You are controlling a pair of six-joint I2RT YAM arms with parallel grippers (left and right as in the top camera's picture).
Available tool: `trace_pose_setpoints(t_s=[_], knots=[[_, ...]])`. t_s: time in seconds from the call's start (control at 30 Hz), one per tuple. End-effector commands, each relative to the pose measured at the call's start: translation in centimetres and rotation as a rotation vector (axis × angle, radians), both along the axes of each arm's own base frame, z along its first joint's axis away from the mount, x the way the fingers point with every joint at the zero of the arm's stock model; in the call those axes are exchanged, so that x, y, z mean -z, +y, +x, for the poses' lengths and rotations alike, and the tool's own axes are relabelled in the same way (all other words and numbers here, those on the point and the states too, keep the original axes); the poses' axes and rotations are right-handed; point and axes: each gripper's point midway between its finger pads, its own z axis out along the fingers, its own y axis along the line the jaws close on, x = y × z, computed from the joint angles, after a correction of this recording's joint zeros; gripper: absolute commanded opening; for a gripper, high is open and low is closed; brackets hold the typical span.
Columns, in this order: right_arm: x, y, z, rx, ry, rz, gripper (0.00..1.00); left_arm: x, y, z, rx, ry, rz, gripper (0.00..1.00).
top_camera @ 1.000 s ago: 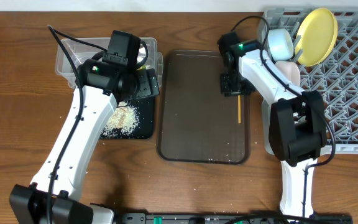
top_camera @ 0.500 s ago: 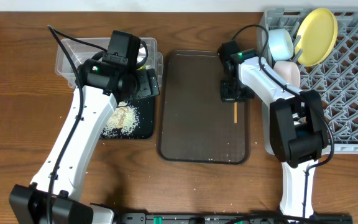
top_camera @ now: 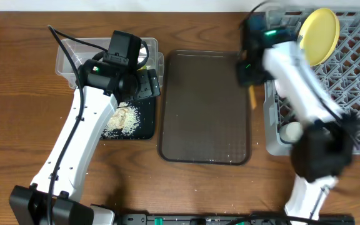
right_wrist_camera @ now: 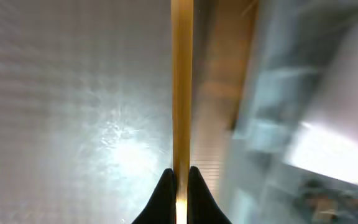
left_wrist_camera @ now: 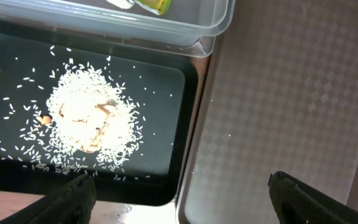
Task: Sort waste into correct bins and load items into the dishwasher rack
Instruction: 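Carry the second chopstick with the right gripper into the rack and release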
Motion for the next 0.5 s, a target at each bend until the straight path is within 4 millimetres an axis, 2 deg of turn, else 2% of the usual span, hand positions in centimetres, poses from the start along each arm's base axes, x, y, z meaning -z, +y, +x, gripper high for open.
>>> trace_pose_setpoints(t_s=[0.0,0.1,0.2,0.3,0.37,0.47], knots=[[-8.6,-4.4,-0.7,-0.021,-0.207,-0.06,0.01,0.0,0.4,0.2,-0.008,-0.003,0.012,0.91],[-11.0,-9.6,-2.0,0.093,-0.251,-0.169,0.01,0.0,0.4,0.2,-0.008,-0.003,0.012,0.91],[-11.3,-15.0,-3.3,0.161,-0.209,-0.289,0.01,0.0,0.4,0.2,-0.008,-0.003,0.012,0.91],[-9.9,-18.3,-4.0,0.154,-0.14,-0.334,0.01,0.0,0.4,0.2,-0.008,-0.003,0.012,0.91],[-8.2,-20.3,-4.5,0.155,-0.093,-0.349,0.01,0.0,0.4,0.2,-0.008,-0.003,0.012,0.91],[-5.9,-21.9,-5.0,0.146,-0.039,-0.356,0.01,0.0,0.4,0.2,-0.008,-0.003,0.012,0.91]])
